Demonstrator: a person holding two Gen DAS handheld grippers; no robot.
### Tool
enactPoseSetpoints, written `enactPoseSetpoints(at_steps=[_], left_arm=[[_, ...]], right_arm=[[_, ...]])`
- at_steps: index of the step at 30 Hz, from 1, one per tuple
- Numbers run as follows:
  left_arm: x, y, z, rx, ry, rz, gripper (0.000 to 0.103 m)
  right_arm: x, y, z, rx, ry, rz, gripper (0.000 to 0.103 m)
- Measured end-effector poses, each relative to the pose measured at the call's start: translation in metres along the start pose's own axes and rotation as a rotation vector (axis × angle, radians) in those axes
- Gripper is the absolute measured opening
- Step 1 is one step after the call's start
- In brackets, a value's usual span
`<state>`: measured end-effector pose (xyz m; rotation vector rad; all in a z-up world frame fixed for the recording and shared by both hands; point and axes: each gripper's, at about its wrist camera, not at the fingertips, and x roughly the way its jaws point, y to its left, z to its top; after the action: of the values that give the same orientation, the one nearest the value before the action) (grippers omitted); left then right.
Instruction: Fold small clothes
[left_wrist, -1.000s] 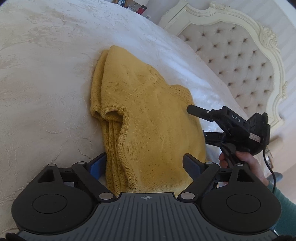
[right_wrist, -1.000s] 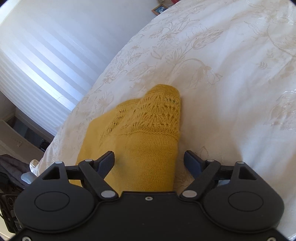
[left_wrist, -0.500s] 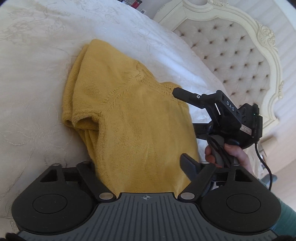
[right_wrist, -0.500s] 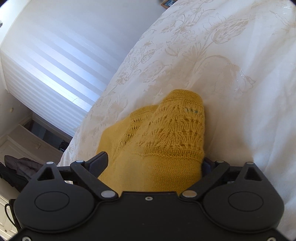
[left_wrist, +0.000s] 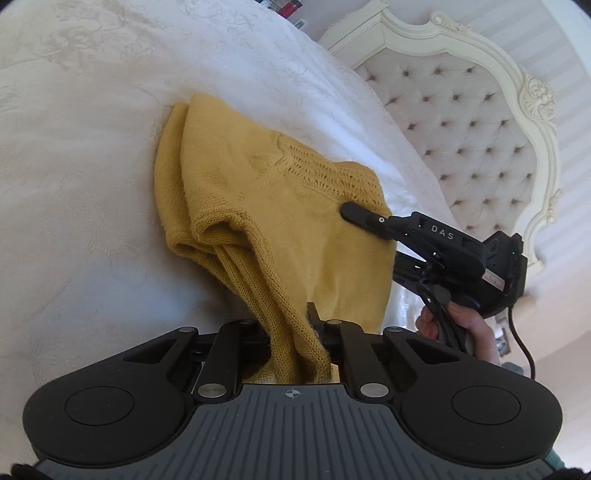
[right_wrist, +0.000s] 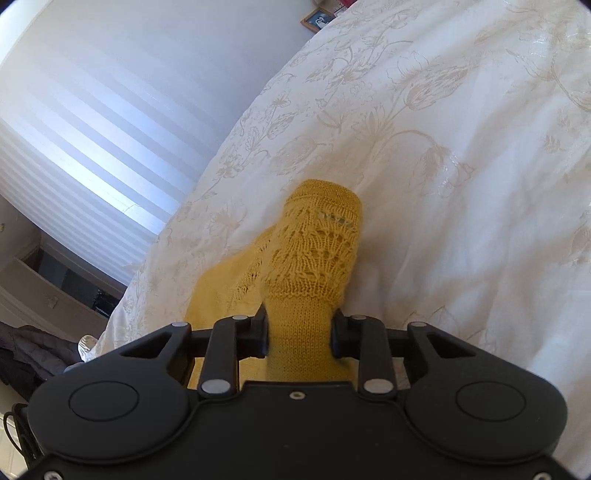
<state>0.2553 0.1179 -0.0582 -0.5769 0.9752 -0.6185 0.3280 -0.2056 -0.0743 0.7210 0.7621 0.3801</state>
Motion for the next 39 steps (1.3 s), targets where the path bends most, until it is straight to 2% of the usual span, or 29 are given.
enactPoseSetpoints(at_steps=[6, 12, 15, 17, 19, 21, 22, 26, 32, 36, 39], left_arm=[[-0.035, -0.020, -0.031, 0.019, 0.019, -0.042, 0.013], [-0.071, -0.044, -0.082, 0.023, 0.067, -0.101, 0.013], [-0.078, -0.056, -0.112, 0.045, 0.106, -0.095, 0.013], [-0.076, -0.057, -0.132, 0.069, 0.139, -0.067, 0.013], [-0.067, -0.053, -0.152, 0.079, 0.192, -0.001, 0.014], [-0.058, -0.046, -0.170, 0.121, 0.241, 0.147, 0.015], [-0.056, -0.044, -0.177, 0.145, 0.245, 0.196, 0.017], [-0.068, -0.041, -0.182, 0.149, 0.193, 0.220, 0.019], [-0.098, -0.061, -0.175, 0.281, 0.069, 0.259, 0.020], [-0.102, -0.088, -0.169, 0.392, -0.034, 0.270, 0.025], [-0.087, -0.094, -0.154, 0.417, -0.067, 0.276, 0.028]], right_arm=[[-0.051, 0.024, -0.032, -0.014, 0.038, -0.007, 0.038], [-0.118, 0.033, -0.083, 0.023, 0.064, -0.028, 0.038], [-0.144, 0.034, -0.109, 0.028, 0.098, -0.053, 0.038], [-0.153, 0.035, -0.127, -0.012, 0.127, -0.112, 0.039], [-0.156, 0.031, -0.145, -0.048, 0.157, -0.195, 0.043], [-0.157, 0.024, -0.159, -0.056, 0.155, -0.281, 0.048], [-0.162, 0.020, -0.167, -0.060, 0.128, -0.314, 0.050], [-0.184, 0.014, -0.182, 0.003, 0.013, -0.307, 0.052], [-0.209, 0.027, -0.199, -0.079, -0.160, -0.320, 0.052], [-0.212, 0.031, -0.200, -0.141, -0.204, -0.363, 0.052], [-0.208, 0.030, -0.198, -0.146, -0.202, -0.362, 0.052]])
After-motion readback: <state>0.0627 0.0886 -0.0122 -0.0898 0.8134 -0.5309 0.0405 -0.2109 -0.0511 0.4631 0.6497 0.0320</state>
